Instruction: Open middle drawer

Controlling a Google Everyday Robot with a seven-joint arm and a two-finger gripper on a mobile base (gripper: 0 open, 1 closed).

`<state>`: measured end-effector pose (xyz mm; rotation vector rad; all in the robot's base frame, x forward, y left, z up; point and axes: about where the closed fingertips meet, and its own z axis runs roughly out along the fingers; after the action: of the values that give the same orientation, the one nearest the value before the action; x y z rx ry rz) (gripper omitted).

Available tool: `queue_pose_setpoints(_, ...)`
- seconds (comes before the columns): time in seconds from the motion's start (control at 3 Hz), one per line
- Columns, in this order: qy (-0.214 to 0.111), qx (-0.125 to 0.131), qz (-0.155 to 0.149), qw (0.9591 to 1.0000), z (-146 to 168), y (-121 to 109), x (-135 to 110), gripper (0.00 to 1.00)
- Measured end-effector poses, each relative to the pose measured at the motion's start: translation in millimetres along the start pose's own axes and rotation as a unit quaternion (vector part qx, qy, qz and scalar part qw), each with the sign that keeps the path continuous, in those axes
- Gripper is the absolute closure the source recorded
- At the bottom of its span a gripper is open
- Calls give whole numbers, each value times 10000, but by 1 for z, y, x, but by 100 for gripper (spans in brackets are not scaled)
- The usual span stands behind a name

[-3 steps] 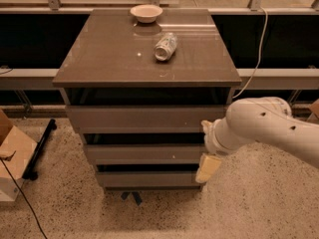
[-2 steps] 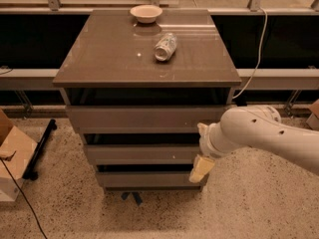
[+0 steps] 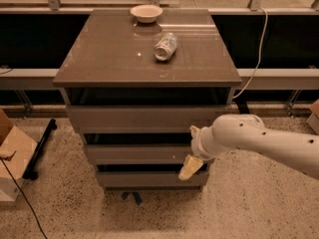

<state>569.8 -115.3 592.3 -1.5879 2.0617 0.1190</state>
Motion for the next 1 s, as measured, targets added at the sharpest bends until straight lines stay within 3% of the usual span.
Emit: queue_pose_setpoints(1.0, -401, -359, 694, 9961, 70, 5, 25, 0)
